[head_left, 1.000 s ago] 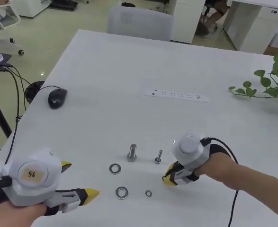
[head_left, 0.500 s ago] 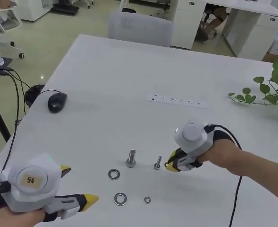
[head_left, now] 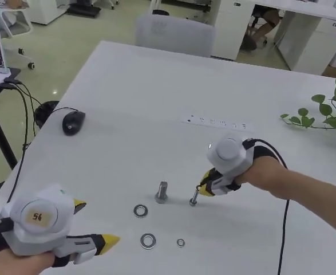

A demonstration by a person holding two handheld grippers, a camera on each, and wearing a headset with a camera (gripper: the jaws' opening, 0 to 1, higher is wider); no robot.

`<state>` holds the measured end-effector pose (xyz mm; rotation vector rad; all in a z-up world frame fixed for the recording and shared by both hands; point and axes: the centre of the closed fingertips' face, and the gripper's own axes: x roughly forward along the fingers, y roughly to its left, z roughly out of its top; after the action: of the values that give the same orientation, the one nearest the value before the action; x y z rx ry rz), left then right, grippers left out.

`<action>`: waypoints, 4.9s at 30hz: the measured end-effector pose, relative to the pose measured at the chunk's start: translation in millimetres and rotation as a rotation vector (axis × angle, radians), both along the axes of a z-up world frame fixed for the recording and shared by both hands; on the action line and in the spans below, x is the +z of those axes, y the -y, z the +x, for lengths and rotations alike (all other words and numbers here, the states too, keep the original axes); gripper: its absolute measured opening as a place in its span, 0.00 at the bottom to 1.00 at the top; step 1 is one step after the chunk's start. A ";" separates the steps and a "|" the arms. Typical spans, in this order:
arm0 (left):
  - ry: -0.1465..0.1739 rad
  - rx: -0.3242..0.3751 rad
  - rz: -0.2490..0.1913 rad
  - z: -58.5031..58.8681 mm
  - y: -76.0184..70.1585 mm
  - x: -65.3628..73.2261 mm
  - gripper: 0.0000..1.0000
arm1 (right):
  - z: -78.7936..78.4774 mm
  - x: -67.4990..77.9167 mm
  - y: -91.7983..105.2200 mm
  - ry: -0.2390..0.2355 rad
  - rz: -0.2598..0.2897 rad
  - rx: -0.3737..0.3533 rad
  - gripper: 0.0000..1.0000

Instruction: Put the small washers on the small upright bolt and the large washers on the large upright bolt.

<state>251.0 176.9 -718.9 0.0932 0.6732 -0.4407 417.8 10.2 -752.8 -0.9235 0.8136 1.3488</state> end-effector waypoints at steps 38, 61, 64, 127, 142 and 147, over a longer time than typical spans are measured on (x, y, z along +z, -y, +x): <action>-0.011 0.017 0.003 -3.0 -8.0 -2.3 0.63 | 1.9 -20.4 -1.0 -0.017 -0.058 0.030 0.14; -0.023 0.031 0.003 -7.1 -12.5 -6.4 0.63 | 1.1 -61.7 -0.8 -0.043 -0.105 0.031 0.14; -0.025 0.032 0.004 -8.2 -12.6 -6.5 0.63 | -0.1 -62.9 -1.3 -0.043 -0.106 0.033 0.14; -0.007 -0.015 0.004 -2.2 8.1 -1.4 0.63 | -113.2 -72.2 -0.8 -0.101 -0.033 0.160 0.24; -0.005 -0.007 0.003 -3.1 4.4 -0.9 0.63 | -116.3 -72.9 -11.7 -0.094 -0.125 0.319 0.21; -0.008 -0.006 0.004 -4.4 4.4 -1.4 0.63 | -118.2 -74.5 -8.0 -0.058 -0.155 0.380 0.20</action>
<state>246.7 172.5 -720.3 0.0973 0.6822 -0.4459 299.6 18.2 -827.3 -1.2096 0.8224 1.6629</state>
